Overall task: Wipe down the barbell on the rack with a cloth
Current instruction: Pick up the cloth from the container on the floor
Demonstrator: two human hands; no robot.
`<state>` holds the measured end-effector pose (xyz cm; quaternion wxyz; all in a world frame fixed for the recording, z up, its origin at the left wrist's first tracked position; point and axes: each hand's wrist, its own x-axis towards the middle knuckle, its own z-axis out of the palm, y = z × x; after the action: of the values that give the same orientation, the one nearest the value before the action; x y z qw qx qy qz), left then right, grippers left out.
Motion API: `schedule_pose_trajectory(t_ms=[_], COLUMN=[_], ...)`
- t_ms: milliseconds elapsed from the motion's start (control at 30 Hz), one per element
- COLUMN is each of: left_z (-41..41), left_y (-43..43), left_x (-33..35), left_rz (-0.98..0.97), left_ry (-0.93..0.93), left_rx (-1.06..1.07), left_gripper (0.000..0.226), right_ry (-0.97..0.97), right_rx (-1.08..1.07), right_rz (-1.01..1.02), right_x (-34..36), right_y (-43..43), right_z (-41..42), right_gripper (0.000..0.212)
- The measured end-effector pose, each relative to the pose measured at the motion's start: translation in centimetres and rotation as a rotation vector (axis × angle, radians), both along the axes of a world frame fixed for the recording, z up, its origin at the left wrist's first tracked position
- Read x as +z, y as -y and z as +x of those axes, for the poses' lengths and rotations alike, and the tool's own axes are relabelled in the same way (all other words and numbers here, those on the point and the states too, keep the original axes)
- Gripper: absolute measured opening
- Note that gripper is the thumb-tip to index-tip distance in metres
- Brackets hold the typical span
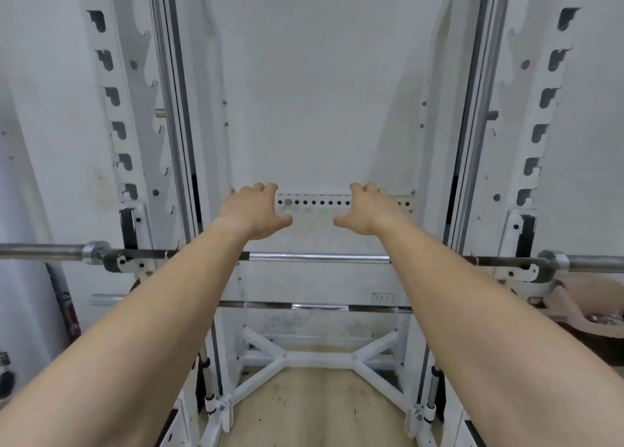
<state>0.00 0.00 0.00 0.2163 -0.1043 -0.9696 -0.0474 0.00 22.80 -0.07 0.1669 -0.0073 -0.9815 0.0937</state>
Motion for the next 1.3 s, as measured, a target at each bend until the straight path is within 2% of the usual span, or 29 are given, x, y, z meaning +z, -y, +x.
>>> schedule_pose_trajectory(t_ms=[200,367,633,933,1033,1200,1300], left_z=[2.0,5.6,14.4,23.0,24.0,22.7,20.4], left_y=[3.7,10.5,26.2,46.8,52.9,61.7,66.3], left_x=[-8.2,-15.6,-26.1,-35.8,-39.1,-45.1,-49.3], left_rz=[-0.113,-0.114,-0.003,0.083,0.135,0.205,0.193], left_ry=[0.168,0.304,0.528,0.715,0.783,0.907,0.961], left_rx=[0.072,0.13,0.288,0.419,0.474,0.573,0.614], left_gripper=[0.078,0.08,0.076,0.073,0.068,0.06,0.064], right_ry=[0.178,0.315,0.501,0.659,0.711,0.81,0.842], right_rx=[0.131,0.252,0.432,0.531,0.554,0.648,0.682], right_rz=[0.074,0.099,0.097,0.105,0.115,0.138,0.142], right_x=[-9.5,-17.0,-25.8,-35.2,-38.2,-44.3,-49.0], right_y=[6.0,13.4,30.2,51.2,57.3,67.6,73.1], right_z=[-0.2,1.1,6.2,11.7,12.3,10.5,7.8], right_gripper=[0.083,0.081,0.081,0.079,0.065,0.058,0.058])
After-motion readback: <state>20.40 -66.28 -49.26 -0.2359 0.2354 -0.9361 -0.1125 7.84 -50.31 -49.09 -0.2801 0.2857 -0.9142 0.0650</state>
